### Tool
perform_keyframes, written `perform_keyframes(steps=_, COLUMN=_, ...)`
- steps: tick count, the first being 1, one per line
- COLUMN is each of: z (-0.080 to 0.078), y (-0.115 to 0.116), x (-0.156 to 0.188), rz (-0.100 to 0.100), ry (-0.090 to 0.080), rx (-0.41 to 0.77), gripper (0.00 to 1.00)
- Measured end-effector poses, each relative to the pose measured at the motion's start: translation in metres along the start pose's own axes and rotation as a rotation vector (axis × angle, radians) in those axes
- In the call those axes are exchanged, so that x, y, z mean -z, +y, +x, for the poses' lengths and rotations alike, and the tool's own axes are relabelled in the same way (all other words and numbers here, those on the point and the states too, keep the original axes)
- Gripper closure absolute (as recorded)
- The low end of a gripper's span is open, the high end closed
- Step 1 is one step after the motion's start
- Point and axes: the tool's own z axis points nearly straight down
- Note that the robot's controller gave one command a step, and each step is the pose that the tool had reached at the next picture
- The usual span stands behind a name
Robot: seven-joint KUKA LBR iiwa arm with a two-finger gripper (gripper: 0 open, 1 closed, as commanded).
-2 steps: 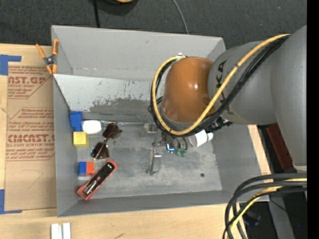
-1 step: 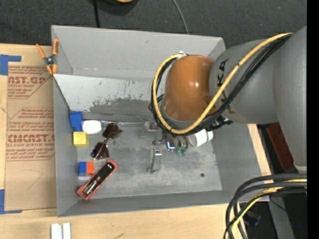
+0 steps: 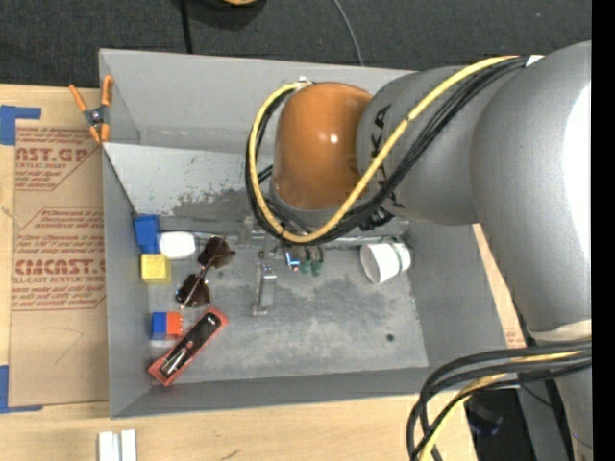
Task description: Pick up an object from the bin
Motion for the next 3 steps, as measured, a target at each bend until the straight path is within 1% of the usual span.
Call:
perform_keyframes(steps=1, z=-0.008, y=0.023, x=-0.037, rz=-0.010, ry=-0.007, rx=-0.039, gripper=0.00)
perform_keyframes(steps=2, z=-0.012, y=0.019, x=-0.057, rz=0.002, ry=-0.001, rx=-0.026, gripper=0.00)
perform_keyframes(steps=3, z=-0.010, y=0.075, x=-0.067, rz=-0.004, ry=-0.010, rx=0.241, gripper=0.00)
